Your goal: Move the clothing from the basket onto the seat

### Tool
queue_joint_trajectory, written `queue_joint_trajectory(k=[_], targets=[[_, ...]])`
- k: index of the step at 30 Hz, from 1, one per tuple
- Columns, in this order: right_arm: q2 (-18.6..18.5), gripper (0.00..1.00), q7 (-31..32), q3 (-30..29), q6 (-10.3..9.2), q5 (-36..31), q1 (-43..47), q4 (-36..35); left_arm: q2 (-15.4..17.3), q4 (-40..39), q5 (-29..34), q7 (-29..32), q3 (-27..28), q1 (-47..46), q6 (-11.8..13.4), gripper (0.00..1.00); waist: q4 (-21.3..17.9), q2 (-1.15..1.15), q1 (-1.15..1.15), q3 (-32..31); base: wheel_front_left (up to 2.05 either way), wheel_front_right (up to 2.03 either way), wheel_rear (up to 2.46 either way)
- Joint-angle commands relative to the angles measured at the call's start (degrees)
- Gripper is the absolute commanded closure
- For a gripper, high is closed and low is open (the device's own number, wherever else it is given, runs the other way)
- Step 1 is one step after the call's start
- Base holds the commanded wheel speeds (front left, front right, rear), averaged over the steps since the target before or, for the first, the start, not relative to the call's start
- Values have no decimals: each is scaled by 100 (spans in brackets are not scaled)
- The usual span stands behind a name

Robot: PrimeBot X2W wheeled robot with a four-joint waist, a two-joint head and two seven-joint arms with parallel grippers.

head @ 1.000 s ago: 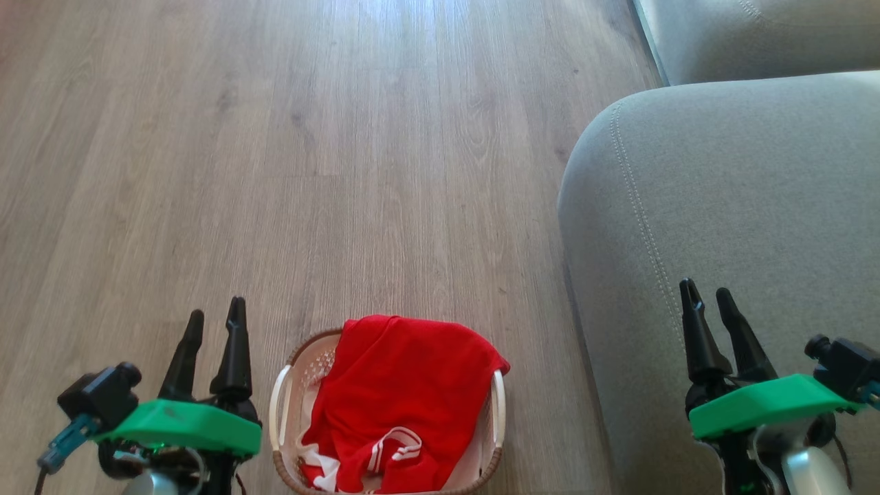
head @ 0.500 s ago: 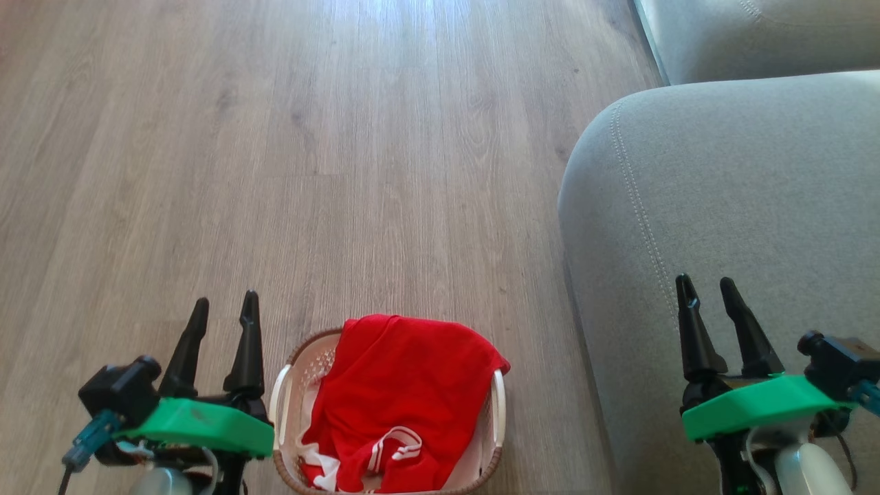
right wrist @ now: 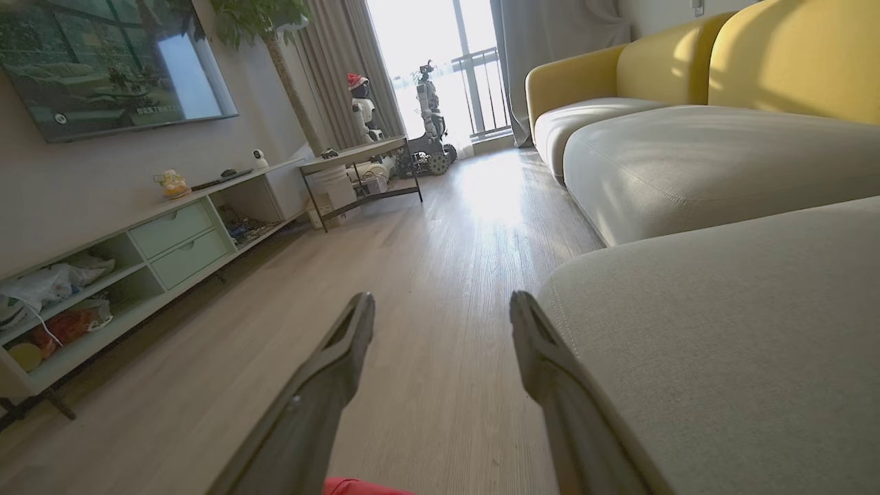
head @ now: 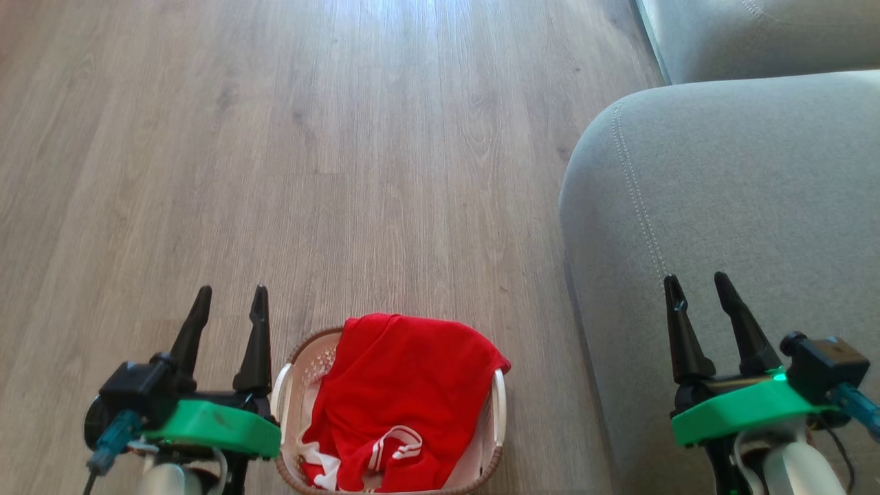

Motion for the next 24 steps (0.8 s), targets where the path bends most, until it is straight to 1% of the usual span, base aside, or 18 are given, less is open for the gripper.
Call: queue_joint_trajectory(k=[1,13,24], targets=[[-130,0,-94,151,0,-170,-115,-252,85,-250,186,-76,120,-204,3,0,0,0,0,4,0,0,0],[-157,0,-295,220,0,-955,-123,-362,80,-349,1020,-274,118,-159,20,0,-32,0,0,24,0,0,0],[-175,0,-295,175,0,-949,-135,-318,65,-304,993,-274,171,-157,15,0,-78,0,0,41,0,0,0]])
